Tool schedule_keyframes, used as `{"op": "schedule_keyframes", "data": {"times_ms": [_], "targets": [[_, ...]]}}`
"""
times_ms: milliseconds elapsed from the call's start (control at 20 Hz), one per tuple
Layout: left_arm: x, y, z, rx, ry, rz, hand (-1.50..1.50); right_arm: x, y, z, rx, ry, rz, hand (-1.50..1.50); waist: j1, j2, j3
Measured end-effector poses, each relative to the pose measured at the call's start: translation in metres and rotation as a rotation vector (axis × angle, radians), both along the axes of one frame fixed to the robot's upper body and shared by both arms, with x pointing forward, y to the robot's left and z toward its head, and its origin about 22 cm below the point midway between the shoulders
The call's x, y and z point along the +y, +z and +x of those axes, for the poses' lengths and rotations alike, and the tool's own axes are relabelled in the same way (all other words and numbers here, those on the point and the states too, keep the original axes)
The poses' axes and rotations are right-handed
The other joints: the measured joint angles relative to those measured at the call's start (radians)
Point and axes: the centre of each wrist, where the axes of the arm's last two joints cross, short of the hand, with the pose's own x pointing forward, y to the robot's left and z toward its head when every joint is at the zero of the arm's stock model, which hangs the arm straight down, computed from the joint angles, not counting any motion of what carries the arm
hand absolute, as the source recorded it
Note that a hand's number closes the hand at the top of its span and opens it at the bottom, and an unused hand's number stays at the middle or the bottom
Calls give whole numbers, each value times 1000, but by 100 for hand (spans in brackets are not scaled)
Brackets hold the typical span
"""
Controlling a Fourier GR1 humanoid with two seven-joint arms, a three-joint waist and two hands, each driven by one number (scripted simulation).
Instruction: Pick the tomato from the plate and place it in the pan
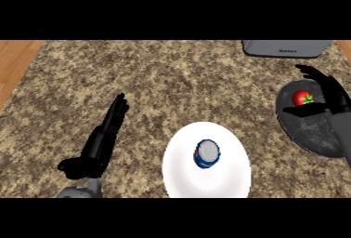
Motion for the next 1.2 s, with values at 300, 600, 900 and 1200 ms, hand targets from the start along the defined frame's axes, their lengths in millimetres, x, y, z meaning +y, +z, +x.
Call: {"op": "schedule_keyframes", "data": {"times_ms": [300, 600, 900, 1200], "targets": [[7, 4, 2, -1, 9, 4, 0, -13, 4, -2, -139, -28, 212, -150, -13, -3, 0], [7, 5, 1, 5, 19, 5, 0, -66, 24, -24, -152, -29, 399, -150, -26, -7, -1], [4, 2, 2, 6, 31, 3, 0, -112, 24, -65, -97, 48, 524, -150, -34, -9, -1], [6, 5, 1, 9, 29, 0, 0, -137, 23, -95, -50, 52, 497, -150, -38, -11, 0]]}}
